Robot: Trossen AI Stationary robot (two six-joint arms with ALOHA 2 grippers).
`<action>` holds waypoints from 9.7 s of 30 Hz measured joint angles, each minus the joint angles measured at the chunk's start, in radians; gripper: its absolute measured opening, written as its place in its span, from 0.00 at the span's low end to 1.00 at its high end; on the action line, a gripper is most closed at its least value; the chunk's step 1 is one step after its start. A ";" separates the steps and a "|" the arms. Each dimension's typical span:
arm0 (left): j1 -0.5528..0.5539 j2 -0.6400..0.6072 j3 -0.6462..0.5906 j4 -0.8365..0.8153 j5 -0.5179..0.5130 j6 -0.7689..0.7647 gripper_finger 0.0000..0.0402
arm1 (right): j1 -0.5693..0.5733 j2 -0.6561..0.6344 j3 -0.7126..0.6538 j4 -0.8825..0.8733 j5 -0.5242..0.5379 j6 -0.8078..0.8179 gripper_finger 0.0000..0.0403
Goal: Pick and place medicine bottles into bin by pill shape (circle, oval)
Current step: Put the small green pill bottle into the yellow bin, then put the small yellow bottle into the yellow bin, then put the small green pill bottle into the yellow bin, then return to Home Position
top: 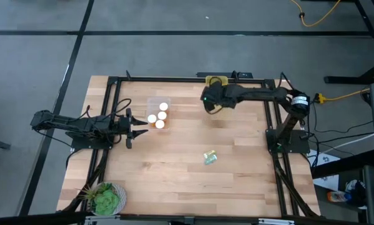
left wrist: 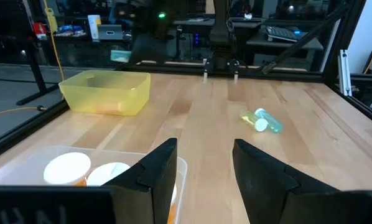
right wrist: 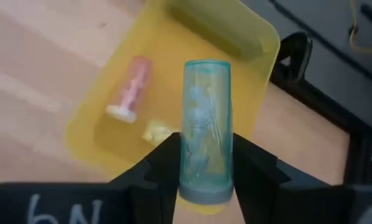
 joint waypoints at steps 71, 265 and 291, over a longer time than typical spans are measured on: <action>0.000 0.000 0.000 0.000 0.000 -0.002 0.37 | 0.543 0.044 -0.213 0.260 -0.495 -0.320 0.50; 0.000 0.000 0.000 0.000 0.000 -0.053 0.37 | 0.224 -0.410 -0.631 0.962 -0.747 -0.671 0.54; 0.000 0.000 0.000 0.000 0.000 -0.053 0.37 | 0.300 -1.572 -1.290 1.004 -0.694 -0.601 0.54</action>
